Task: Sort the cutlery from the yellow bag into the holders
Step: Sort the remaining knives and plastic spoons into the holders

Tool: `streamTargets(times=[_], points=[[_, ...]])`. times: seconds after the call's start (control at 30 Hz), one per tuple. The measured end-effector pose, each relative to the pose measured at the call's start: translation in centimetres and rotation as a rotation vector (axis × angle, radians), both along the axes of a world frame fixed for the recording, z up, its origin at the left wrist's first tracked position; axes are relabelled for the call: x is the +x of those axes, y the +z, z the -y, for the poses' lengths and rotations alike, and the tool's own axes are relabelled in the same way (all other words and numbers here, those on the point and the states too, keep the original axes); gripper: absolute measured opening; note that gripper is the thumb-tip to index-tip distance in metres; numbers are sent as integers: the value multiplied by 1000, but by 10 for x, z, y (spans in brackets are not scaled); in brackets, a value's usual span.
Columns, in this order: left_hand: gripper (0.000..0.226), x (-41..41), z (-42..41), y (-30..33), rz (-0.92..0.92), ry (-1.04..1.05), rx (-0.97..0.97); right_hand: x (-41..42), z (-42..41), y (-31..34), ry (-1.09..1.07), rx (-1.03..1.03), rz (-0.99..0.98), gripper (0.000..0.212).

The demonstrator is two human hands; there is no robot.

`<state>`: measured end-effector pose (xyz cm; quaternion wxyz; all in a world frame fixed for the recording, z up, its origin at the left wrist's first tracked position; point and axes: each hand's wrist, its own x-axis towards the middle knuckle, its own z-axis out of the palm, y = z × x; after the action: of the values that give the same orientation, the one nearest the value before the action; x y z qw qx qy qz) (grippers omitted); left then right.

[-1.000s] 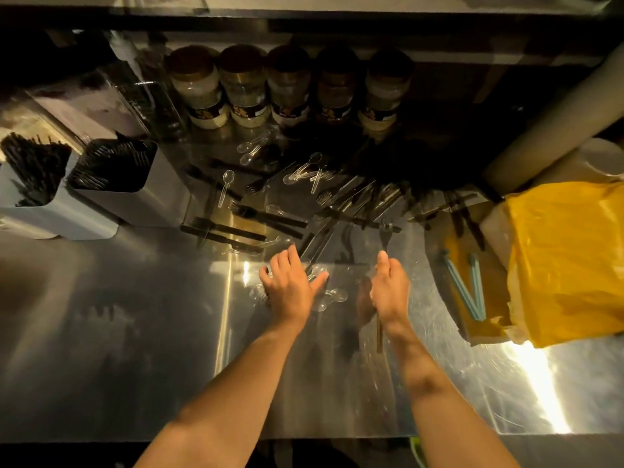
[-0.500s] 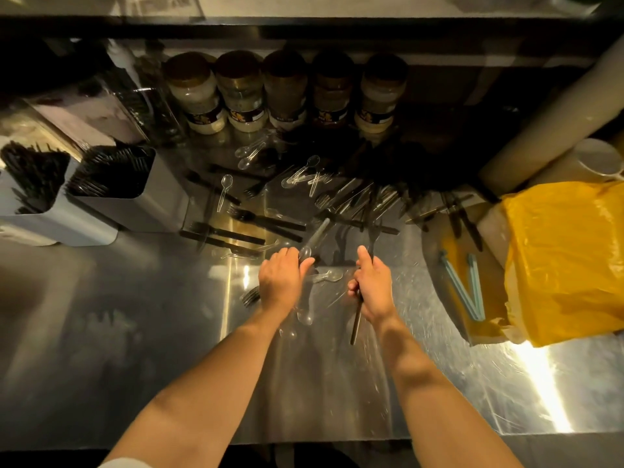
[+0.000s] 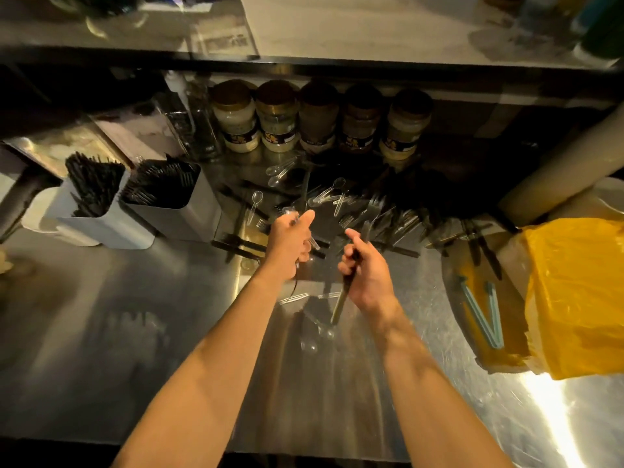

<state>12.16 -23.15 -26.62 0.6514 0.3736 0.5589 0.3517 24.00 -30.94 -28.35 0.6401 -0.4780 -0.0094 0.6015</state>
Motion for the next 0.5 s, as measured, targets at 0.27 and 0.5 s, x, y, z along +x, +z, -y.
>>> streamTargets(times=[0.27,0.5], points=[[20,-51,8,42,585,125,-237,-51,-10,44,155,47,162,38],[25,-119,0,70,647,211,-208,-119,-25,77,252,72,104,46]])
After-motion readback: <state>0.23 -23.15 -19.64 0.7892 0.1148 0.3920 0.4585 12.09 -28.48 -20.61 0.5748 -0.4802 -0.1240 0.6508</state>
